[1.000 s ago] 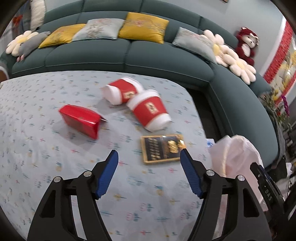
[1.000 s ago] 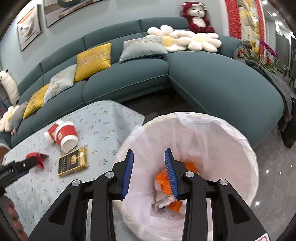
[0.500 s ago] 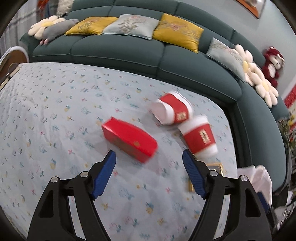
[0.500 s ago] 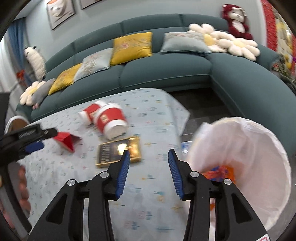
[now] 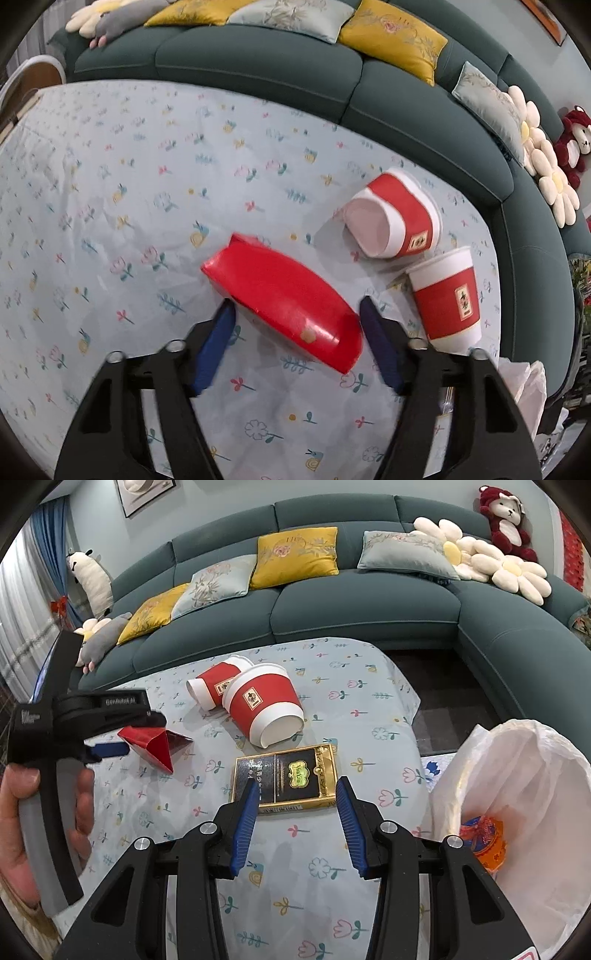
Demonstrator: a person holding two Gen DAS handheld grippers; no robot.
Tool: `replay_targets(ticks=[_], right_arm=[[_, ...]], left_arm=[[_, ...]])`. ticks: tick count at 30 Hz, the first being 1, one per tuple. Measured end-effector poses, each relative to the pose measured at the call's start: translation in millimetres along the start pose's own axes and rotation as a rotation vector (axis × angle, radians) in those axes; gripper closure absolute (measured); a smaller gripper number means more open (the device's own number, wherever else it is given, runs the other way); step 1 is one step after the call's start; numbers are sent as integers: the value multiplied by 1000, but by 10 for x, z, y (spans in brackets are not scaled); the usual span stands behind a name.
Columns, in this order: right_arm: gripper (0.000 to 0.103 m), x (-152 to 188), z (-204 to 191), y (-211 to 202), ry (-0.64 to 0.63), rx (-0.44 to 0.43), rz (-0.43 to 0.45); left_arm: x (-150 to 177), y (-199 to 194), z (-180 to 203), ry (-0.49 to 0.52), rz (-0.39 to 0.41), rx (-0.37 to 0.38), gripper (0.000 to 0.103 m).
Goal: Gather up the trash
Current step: 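Move both grippers back to the table over the red box and gold pack, then grasp the red box with the left gripper while the right gripper grasps the gold cigarette pack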
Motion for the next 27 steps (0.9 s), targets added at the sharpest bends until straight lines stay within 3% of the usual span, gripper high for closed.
replay_targets(ticks=[2,6,8,17,27], right_arm=[[60,-49,-9,47,3,-7,-8],[60,-221,-79,240,-5,-8,-38],[60,-287,-132,358,-15,-8,-55],[60,-300,-290,786,-76,-19,-170],[61,62,-225,515,-82,-58,-189]], left_arm=[[48,20,-3,-1,-13,23,59],[114,-26,-9,30,-9,30,69],[147,-51,-26,34,-15,39,93],[349,-136,-127,48,-29,72,94],[676,-316,13,95,-49,108,95]])
Point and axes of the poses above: each gripper's, at about its wrist camera, not at the fingertips, and y roughly the way its jaws point, z to its right, x to its underside, the point moved 6 cm from there along y, roughly the way its jaws point, and after that the axes turned 13 degrees about x, right-handed, at the moved point
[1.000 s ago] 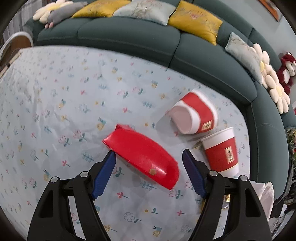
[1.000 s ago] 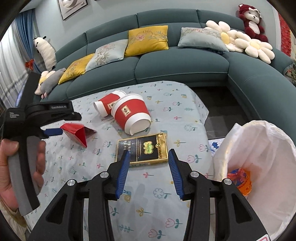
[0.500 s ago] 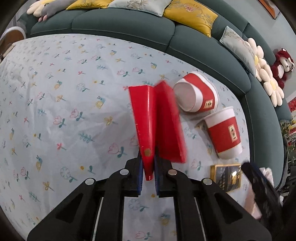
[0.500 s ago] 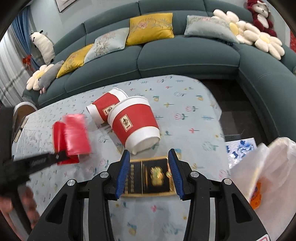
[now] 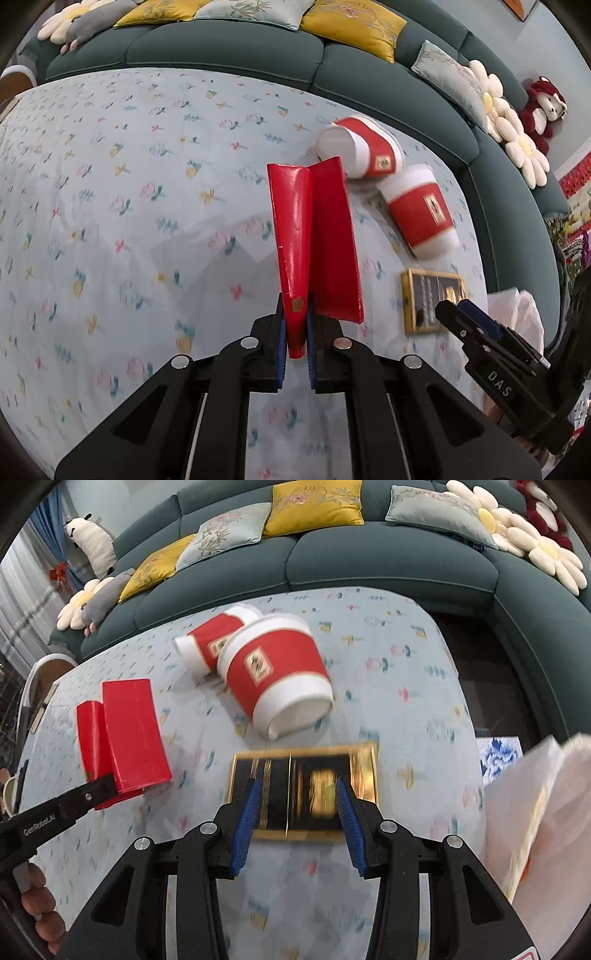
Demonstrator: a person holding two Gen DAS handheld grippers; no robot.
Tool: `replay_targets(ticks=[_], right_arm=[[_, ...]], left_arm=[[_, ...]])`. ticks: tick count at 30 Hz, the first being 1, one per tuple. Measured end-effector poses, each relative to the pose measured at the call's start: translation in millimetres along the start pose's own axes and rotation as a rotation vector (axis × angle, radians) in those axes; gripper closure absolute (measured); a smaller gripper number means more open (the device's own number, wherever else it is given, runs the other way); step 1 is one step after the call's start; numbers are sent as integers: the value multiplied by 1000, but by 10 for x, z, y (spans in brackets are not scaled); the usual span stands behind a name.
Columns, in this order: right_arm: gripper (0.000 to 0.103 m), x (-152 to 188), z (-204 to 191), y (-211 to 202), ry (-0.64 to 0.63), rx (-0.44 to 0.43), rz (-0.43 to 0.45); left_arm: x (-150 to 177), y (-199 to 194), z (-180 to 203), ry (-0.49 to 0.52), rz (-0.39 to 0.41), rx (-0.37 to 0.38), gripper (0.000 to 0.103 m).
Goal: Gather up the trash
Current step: 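Grasp the red box with the left gripper while the right gripper grasps the gold cigarette pack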
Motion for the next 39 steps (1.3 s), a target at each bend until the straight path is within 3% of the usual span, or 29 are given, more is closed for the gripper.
replay_targets(ticks=[8,12,16,26,39], right_arm=[[60,-43,267,-125,88,32,31],[41,-124,359,-74,118,34,28],[40,-130,278,48,94,36,1],[19,-96,-215,152,-48,113,30],[11,-28,-358,236,-145,192,31]], left_arm=[[159,-121,105,16,-1,-2,95],[133,-142,155,22,6,-1,95],[97,-160,157,21,17,-3,95],[95,-167,57,21,12,-5,94],[147,-168,102,29,6,4,94]])
Point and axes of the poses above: each gripper's, at about its wrist camera, not at the fingertips, and y roughly the way its jaws point, z to its right, x to its underside, the point moved 6 cm from there along y, roughly the way its jaws point, and after that the axes turned 13 degrees about x, right-handed, at the moved point
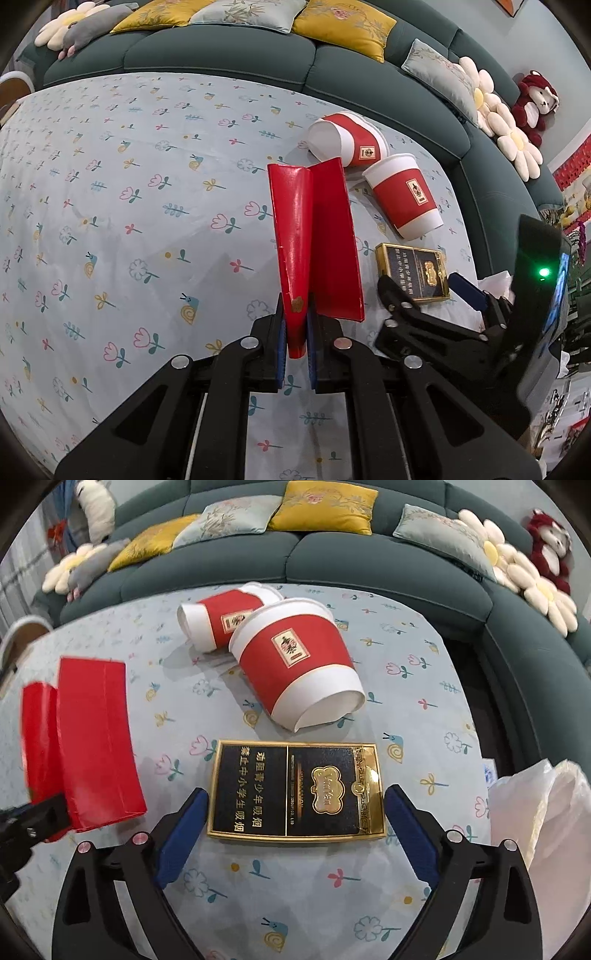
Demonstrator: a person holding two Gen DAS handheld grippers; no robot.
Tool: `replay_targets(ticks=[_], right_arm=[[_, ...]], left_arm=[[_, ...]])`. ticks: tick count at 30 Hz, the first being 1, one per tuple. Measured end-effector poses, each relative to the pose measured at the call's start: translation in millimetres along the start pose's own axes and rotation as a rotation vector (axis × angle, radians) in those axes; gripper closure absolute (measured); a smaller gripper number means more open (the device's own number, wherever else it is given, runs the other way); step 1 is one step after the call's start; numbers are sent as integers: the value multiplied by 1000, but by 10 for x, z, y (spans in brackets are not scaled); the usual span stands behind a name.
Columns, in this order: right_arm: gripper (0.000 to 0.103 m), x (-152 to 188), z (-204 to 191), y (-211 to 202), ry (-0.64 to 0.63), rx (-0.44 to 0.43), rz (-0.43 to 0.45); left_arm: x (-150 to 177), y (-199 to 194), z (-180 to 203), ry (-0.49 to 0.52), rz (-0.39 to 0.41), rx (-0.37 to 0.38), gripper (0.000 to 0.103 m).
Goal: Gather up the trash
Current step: 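Grasp the red box with the left gripper while the right gripper grasps the gold cigarette pack, then carry the red box and gold pack into the bin and open both grippers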
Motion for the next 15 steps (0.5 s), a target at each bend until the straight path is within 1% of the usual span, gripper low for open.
replay_targets(ticks=[1,7,11,15], right_arm=[[11,10,-6,13,0,-10,-9],[12,71,85,-62,38,-28,1],[12,97,270,-266,78,-34,40],[12,145,592,-559,107,2,97]], left_arm=[[2,2,9,2,-1,0,94],[6,9,78,10,-5,5,94],[-1,10,168,28,-5,14,94],[5,14,372,56,-7,38,94]])
Point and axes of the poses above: each gripper's, at about its wrist camera, not at the fingertips, and y roughly the way its jaws point, z to its right, x to its underside, the point moved 6 cm from there along y, roughly the way its jaws point, and after that the axes turned 13 degrees about x, right-handed, at the moved point
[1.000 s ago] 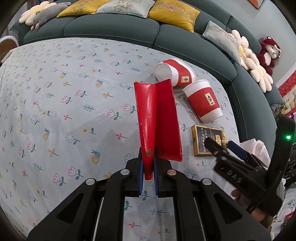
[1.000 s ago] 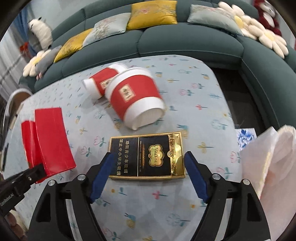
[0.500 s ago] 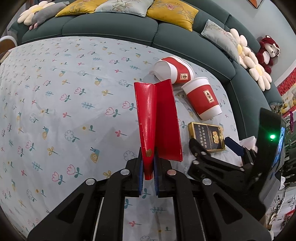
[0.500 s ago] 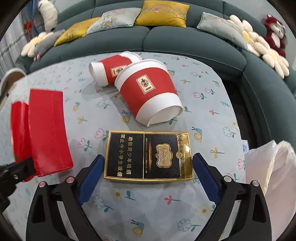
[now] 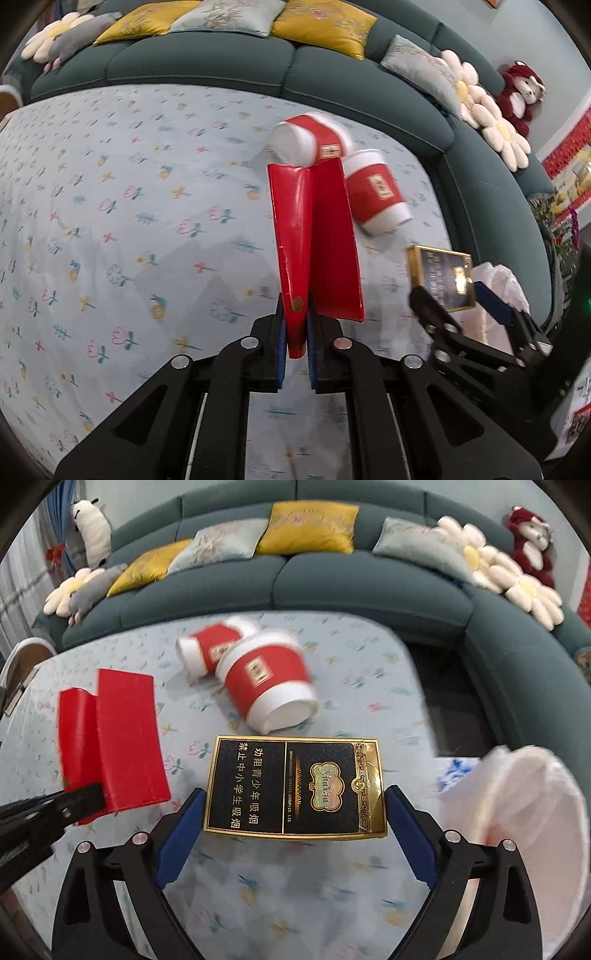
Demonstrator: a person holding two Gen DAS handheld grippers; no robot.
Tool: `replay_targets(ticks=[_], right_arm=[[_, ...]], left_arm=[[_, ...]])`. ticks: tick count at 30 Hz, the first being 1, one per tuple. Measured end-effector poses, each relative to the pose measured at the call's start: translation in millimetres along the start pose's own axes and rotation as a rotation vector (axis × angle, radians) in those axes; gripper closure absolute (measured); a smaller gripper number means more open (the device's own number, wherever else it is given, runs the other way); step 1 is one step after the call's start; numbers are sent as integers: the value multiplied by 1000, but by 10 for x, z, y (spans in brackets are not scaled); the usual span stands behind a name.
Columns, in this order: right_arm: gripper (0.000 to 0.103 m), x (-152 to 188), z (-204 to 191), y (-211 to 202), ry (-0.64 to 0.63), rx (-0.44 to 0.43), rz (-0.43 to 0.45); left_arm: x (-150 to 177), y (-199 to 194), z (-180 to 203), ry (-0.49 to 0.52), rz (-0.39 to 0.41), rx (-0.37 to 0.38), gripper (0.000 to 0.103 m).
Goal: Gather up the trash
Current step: 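Carry the red box and gold pack into the bin and open both grippers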
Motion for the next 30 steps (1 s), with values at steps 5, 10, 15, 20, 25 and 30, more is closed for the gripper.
replay_targets(ticks=[5,10,15,20,25,30], right_arm=[[12,26,548,-260,93,32,29],[12,162,1195,-447,192,88,32],[11,338,1723,-486,281,118,22],[11,445,1964,-499,325,136,32],[11,530,2105,-480,355,126,29],[11,639,2190,-433,374,125,5]], left_arm=[[12,45,423,65,-9,44,94],[74,146,1021,155,-24,102,94],[189,255,1503,217,-45,155,94],[327,389,1905,274,-76,191,94],[441,497,2120,312,-101,201,94],[482,589,2203,320,-117,197,94]])
Point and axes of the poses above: each gripper's, at about its wrist camera, not at the fingertips, and y roughly the way its jaws point, z to its right, x to its underside, the point moved 6 cm from there along y, roughly the way its jaws point, and after that the axes turned 13 degrees about x, right-handed, at the moved point
